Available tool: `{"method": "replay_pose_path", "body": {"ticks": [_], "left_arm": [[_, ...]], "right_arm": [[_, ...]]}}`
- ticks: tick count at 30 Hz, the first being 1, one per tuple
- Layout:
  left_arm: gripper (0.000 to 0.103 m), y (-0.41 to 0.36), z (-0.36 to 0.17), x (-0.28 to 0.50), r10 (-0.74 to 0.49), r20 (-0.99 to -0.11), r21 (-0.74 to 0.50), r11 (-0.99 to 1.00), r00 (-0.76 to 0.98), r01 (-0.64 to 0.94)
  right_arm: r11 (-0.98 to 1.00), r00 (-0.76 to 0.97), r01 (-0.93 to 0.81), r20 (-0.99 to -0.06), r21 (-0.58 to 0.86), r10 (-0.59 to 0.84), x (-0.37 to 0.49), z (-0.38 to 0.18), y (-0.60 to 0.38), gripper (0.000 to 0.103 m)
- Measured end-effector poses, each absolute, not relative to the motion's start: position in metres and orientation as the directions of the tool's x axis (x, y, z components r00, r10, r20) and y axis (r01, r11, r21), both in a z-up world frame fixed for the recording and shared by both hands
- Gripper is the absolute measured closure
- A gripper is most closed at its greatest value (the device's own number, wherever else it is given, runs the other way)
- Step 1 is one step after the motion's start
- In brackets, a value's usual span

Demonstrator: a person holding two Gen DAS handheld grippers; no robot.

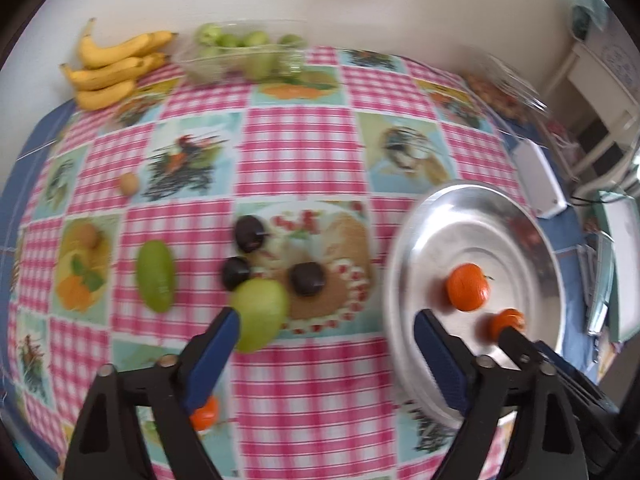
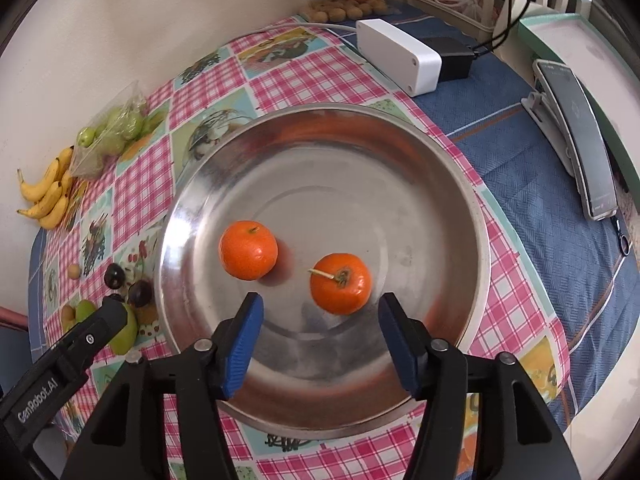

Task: Organize fruits
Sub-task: 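Carry both oranges into the steel bowl and open both grippers to release them, then move the right gripper to another tangerine on the tablecloth and grasp it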

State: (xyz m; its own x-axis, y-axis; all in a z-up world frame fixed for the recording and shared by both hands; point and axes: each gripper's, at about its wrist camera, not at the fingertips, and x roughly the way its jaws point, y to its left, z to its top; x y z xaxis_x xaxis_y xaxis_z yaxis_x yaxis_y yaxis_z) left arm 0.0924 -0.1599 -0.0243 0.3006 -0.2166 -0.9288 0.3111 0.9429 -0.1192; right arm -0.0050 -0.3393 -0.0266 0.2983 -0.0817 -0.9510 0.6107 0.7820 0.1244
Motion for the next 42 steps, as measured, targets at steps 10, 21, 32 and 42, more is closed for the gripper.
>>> {"method": "replay_pose_path", "body": {"ticks": [10, 21, 32, 42], "left_arm": [[0.0, -0.108, -0.027, 0.09, -0.112, -0.922, -0.031, 0.976, 0.372, 0.217], [0.0, -0.057, -0.022, 0.075, -0.034, -0.889, 0.045, 0.986, 0.457, 0.16], [0.0, -0.026, -0.027, 0.073, -0.015, -0.901, 0.055, 0.987, 0.434, 0.15], [0.0, -0.006, -0.039, 0.082, -0.001, -0.929, 0.043, 0.993, 0.37, 0.11]], "right_arm": [[0.848, 0.29, 0.523, -0.954, 0.089, -0.079, -0.003, -0.03, -0.305, 0.032], [0.864, 0.327, 0.493, -0.942, 0.102, -0.076, -0.012, -0.027, -0.291, 0.014], [0.898, 0.367, 0.425, -0.928, 0.116, -0.054, -0.016, -0.026, -0.261, 0.014], [0.927, 0.362, 0.365, -0.931, 0.088, -0.054, -0.008, -0.027, -0.232, 0.014]]}}
